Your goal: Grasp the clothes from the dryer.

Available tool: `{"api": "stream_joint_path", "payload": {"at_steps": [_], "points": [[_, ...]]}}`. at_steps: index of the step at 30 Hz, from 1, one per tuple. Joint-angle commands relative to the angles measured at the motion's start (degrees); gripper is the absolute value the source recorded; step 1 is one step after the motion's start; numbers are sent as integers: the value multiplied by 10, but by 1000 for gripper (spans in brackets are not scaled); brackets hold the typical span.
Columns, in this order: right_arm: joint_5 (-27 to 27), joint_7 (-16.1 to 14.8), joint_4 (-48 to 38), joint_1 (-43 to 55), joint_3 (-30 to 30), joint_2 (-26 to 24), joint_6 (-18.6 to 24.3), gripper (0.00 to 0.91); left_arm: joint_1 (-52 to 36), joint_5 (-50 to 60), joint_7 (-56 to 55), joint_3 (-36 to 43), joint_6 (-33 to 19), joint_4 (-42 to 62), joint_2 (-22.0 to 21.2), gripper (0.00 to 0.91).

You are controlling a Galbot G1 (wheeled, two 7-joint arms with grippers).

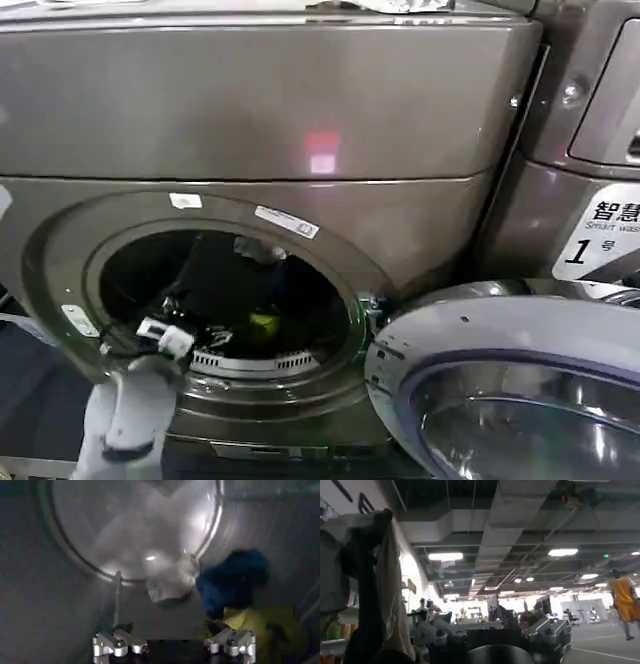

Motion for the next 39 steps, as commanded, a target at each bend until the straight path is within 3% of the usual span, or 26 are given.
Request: {"api": "stream_joint_path", "payload": {"at_steps": [1,34,35,37,39], "points": [[-2,0,0,0,-1,1,0,907,-20,19,15,14,-35,45,4,907],[-3,-2,2,2,-13,4,5,907,-28,-47,14,36,30,210,6,887],[-3,-2,3,2,-13,4,5,907,-29,-50,13,36,32,213,7,91],[-3,-2,3,2,-14,4,5,907,-30,-60,8,36,36,215,6,0],[-3,-2,3,2,-15,4,5,907,-30,-82,5,38,41,213,6,0]]}}
